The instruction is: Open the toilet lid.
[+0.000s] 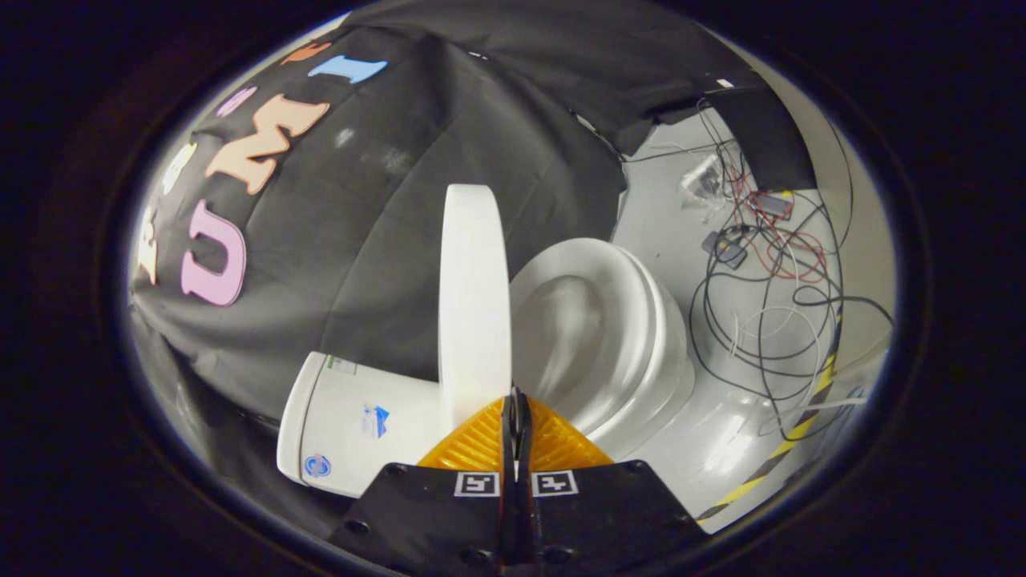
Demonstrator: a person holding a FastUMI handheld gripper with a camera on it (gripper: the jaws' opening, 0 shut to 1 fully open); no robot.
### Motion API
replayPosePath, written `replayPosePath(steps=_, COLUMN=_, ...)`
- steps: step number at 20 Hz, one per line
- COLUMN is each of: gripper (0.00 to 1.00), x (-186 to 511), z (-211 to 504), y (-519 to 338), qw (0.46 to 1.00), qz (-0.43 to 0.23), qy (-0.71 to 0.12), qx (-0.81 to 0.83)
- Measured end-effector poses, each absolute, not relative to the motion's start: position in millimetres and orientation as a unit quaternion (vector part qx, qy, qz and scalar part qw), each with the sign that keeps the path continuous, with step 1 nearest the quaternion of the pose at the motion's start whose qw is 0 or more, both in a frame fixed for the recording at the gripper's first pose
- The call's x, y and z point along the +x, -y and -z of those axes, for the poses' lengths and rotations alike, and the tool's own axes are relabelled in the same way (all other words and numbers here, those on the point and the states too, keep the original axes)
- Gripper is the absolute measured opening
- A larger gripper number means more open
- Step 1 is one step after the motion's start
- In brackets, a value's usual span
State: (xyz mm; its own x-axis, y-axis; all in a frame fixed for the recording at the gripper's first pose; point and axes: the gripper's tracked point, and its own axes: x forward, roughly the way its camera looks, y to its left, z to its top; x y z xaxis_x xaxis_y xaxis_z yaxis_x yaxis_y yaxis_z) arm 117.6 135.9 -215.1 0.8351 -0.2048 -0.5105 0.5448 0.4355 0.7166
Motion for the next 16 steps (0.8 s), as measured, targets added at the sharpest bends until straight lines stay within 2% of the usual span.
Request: replayPosePath(steps=16, gripper=0.01, x=133, z=159, y=-163, qw=0.86, qz=0.215, qy=-0.177, qx=0.428)
